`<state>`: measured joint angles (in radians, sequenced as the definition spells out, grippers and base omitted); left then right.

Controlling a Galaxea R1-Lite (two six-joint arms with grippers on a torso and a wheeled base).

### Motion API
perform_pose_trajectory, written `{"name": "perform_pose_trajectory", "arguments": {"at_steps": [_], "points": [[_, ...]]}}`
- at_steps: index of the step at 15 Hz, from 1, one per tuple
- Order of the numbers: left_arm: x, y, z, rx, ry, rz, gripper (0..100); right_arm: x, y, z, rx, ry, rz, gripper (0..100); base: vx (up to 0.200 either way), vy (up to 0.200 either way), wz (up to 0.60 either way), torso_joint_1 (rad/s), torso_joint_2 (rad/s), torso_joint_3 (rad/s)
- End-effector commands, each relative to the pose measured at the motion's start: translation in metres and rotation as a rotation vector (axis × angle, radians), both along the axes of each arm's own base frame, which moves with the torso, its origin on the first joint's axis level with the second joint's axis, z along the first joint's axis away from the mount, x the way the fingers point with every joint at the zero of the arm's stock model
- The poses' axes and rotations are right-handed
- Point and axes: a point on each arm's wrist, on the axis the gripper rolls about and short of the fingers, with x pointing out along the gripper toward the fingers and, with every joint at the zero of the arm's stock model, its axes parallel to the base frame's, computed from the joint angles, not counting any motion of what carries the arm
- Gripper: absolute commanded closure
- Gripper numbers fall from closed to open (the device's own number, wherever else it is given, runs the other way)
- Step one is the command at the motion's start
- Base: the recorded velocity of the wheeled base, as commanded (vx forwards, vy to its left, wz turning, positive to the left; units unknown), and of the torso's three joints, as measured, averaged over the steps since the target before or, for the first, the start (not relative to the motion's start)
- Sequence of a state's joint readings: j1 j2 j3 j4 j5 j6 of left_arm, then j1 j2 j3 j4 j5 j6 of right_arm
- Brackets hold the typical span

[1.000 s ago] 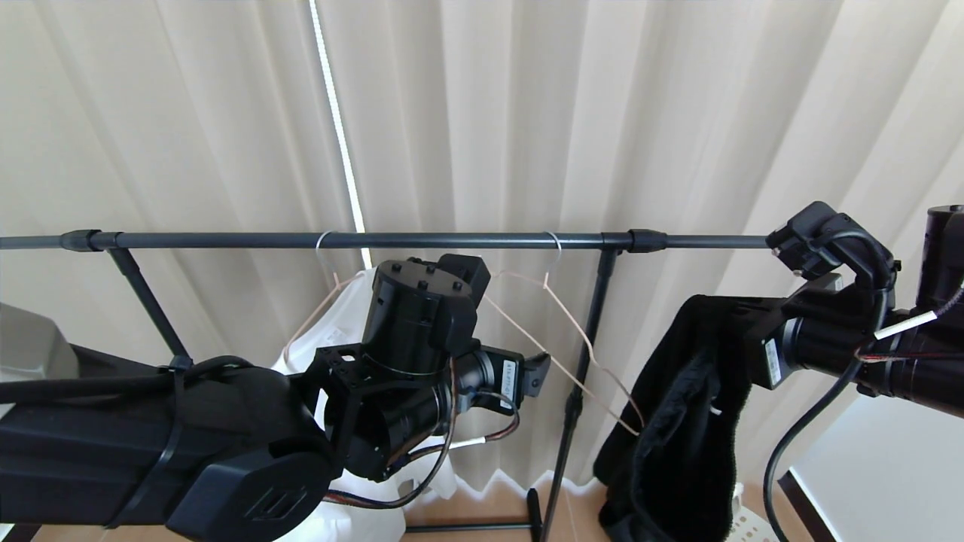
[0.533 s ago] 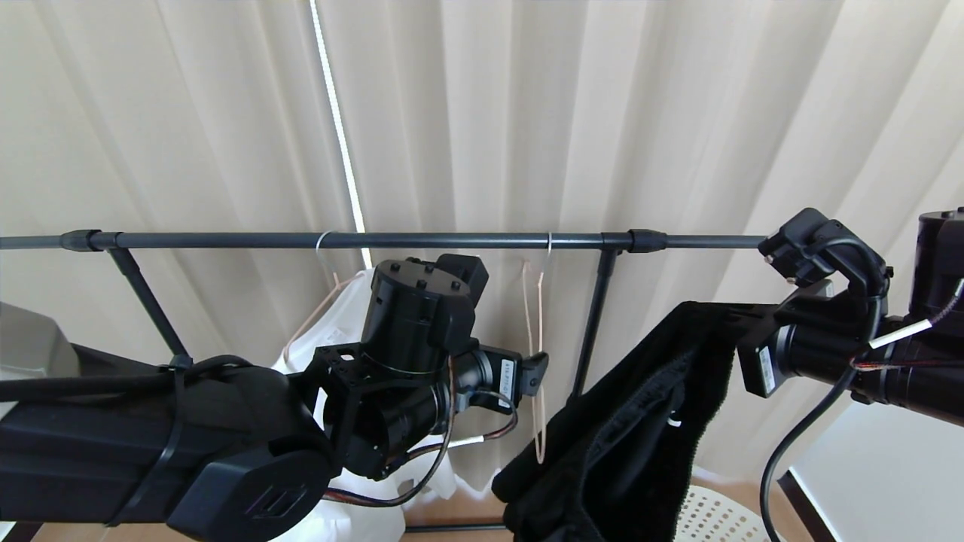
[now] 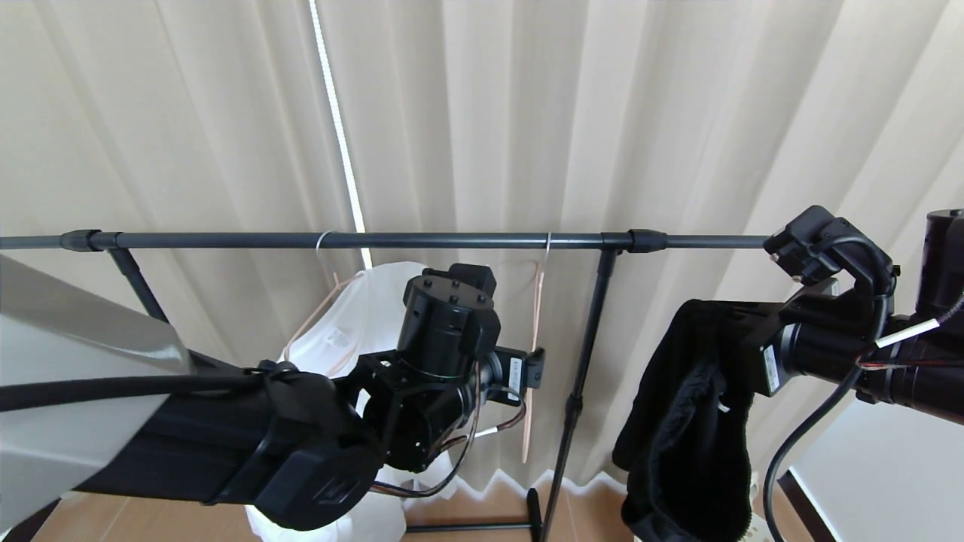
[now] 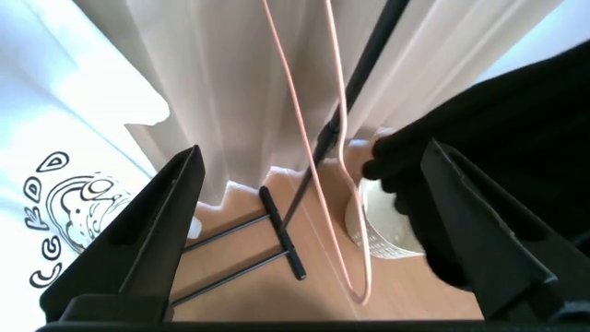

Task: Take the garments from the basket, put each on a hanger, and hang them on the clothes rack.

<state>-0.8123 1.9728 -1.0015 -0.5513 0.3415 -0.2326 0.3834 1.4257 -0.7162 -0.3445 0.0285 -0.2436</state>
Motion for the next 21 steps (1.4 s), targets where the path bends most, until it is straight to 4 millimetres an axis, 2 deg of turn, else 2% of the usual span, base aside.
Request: {"name": "perform_pose_trajectory", "arguments": {"at_steps": [1, 4, 5, 13, 21], "points": [[0.011, -0.014, -0.026, 0.047, 0.021, 0.032, 0, 0.0, 0.0, -0.001, -0.001, 0.003, 0.002, 100, 0.0, 0.0, 0.0, 0.0, 0.0, 0.0], [0.018, -0.028, -0.049, 0.049, 0.014, 0.044, 0, 0.003, 0.002, -0.004, -0.009, 0.016, 0.001, 100, 0.0, 0.0, 0.0, 0.0, 0.0, 0.0], [0.023, -0.038, -0.066, 0.026, 0.001, 0.057, 0, 0.005, 0.002, -0.007, -0.013, 0.025, 0.0, 100, 0.0, 0.0, 0.0, 0.0, 0.0, 0.0], [0.027, -0.039, -0.071, 0.009, -0.008, 0.078, 0, 0.005, 0.002, -0.005, -0.003, 0.0, -0.003, 100, 0.0, 0.0, 0.0, 0.0, 0.0, 0.0], [0.036, -0.029, -0.078, 0.036, -0.003, 0.124, 0, 0.004, 0.002, -0.004, -0.003, -0.001, -0.001, 100, 0.0, 0.0, 0.0, 0.0, 0.0, 0.0]]}}
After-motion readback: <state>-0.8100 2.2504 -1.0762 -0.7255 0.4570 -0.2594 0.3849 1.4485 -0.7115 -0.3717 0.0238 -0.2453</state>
